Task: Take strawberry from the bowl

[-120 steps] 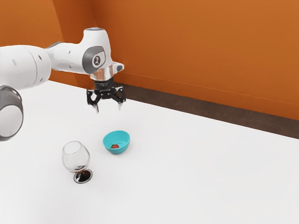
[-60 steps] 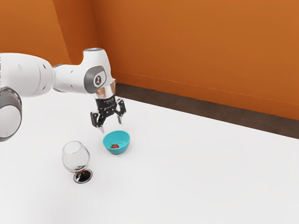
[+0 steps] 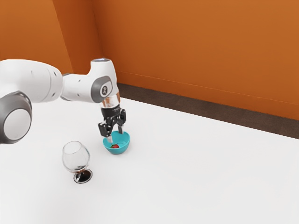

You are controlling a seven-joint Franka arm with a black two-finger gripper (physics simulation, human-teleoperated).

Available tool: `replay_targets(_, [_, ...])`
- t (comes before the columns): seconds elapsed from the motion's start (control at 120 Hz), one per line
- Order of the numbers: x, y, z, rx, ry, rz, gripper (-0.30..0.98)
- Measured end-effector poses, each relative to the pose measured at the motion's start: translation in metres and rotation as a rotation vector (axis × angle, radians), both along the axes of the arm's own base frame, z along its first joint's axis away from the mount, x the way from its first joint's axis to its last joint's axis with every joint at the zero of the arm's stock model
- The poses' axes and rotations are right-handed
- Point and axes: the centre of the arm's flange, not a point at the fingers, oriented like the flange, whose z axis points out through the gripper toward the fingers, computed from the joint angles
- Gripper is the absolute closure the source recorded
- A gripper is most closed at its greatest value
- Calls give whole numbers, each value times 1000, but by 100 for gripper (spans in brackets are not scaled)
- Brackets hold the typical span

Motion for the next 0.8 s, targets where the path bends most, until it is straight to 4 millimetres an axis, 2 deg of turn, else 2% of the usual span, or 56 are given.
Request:
replay_targets(0.317, [0, -7, -13, 13, 22, 80, 25])
replay_targets(0.533, [0, -15, -13, 27, 24, 100, 34])
replay_targets(0.8, [-1, -14, -18, 32, 32, 133, 37])
